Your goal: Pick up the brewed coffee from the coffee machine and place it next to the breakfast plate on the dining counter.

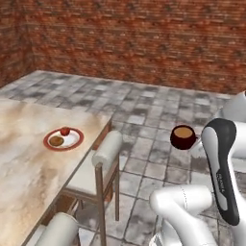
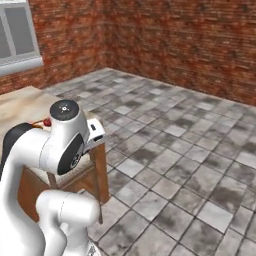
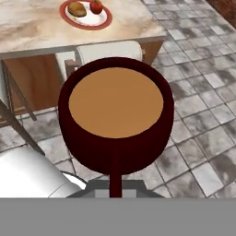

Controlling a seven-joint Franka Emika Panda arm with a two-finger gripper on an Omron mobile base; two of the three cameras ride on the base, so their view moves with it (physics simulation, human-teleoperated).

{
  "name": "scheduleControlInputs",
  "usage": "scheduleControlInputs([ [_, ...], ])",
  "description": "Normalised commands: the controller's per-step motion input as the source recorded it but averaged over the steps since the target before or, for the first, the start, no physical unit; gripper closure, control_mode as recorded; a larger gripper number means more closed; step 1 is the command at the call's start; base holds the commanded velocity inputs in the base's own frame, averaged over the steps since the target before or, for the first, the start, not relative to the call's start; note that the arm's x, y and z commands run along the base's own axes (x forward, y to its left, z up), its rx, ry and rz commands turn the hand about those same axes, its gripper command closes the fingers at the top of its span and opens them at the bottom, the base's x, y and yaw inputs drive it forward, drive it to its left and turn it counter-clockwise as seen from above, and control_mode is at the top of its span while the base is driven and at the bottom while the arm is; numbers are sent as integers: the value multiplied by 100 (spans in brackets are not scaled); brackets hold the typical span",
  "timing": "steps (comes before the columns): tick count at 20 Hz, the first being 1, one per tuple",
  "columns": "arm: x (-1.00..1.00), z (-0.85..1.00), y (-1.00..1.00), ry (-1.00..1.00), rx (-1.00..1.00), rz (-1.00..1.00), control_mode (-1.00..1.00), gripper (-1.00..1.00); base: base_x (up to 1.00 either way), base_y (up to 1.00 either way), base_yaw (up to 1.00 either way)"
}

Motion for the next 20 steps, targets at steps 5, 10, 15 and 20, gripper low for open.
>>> scheduleControlInputs([
  [5,0,0,0,0,0,0,100,100,100,0,49],
  [10,0,0,0,0,0,0,100,100,100,0,52],
  [15,0,0,0,0,0,0,100,100,98,-14,56],
  [20,0,0,0,0,0,0,100,100,100,-36,58],
])
